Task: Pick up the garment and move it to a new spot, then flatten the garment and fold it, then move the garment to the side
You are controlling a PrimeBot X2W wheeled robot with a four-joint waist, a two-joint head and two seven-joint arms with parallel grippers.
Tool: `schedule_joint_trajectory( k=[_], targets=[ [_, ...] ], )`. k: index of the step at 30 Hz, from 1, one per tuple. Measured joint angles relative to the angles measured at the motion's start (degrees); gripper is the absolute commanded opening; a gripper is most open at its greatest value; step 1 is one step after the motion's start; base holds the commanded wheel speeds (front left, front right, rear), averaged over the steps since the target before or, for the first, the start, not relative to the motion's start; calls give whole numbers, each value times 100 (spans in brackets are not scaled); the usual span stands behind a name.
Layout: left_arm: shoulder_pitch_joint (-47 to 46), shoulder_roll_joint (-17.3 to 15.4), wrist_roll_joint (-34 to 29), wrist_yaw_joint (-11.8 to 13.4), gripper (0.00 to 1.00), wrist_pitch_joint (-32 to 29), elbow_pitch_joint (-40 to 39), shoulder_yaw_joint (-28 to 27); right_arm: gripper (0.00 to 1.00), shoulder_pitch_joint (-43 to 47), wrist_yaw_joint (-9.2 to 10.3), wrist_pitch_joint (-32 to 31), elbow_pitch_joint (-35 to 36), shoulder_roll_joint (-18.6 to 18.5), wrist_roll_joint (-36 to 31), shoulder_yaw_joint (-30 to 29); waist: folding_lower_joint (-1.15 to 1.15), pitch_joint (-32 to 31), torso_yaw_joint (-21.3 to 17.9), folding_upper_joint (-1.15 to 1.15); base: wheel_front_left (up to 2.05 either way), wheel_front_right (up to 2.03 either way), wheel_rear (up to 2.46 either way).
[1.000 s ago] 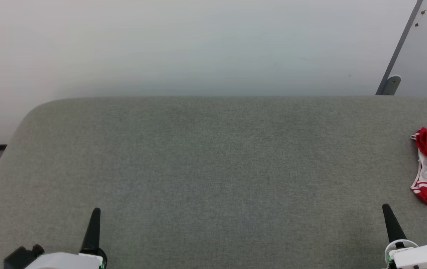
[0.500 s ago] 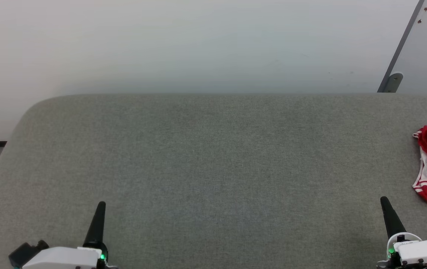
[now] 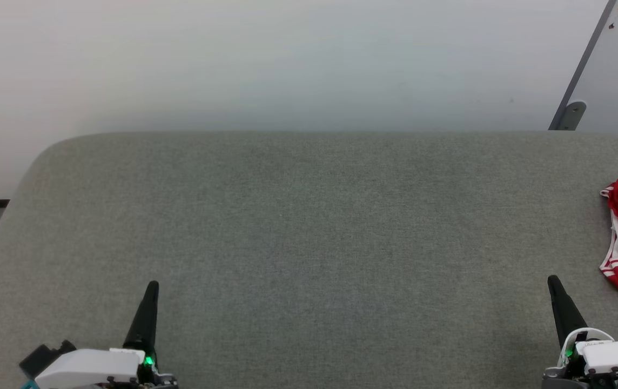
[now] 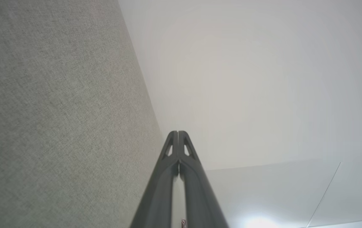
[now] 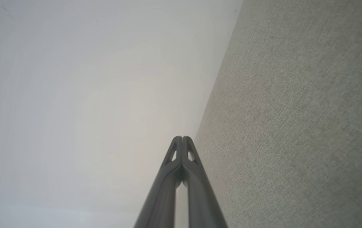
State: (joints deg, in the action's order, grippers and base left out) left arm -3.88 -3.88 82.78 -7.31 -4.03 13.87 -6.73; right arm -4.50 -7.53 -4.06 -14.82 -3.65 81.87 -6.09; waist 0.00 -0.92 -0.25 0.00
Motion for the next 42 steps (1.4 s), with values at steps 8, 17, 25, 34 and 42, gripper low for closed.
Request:
schedule_joint_trajectory(
  k=[8, 17, 25, 34, 42],
  targets=[
    [-69, 37, 319, 0, 0, -84, 5, 7, 0, -56, 0, -82, 25, 25, 352, -12, 0, 35, 8, 0, 0, 0, 0],
    [-154, 68, 661, 0, 0, -185, 12, 12, 0, -102, 0, -177, 51, 47, 717, -30, 0, 74, 17, 0, 0, 0, 0],
    [-209, 99, 949, 0, 0, -256, 16, 19, 0, -138, 0, -250, 65, 68, 1029, -43, 0, 109, 25, 0, 0, 0, 0],
    [-213, 103, 954, 0, 0, -257, 18, 21, 0, -169, 0, -252, 75, 70, 1042, -45, 0, 110, 25, 0, 0, 0, 0],
    [-214, 103, 954, 0, 0, -257, 18, 21, 0, -169, 0, -252, 75, 70, 1042, -45, 0, 110, 25, 0, 0, 0, 0]
  ],
)
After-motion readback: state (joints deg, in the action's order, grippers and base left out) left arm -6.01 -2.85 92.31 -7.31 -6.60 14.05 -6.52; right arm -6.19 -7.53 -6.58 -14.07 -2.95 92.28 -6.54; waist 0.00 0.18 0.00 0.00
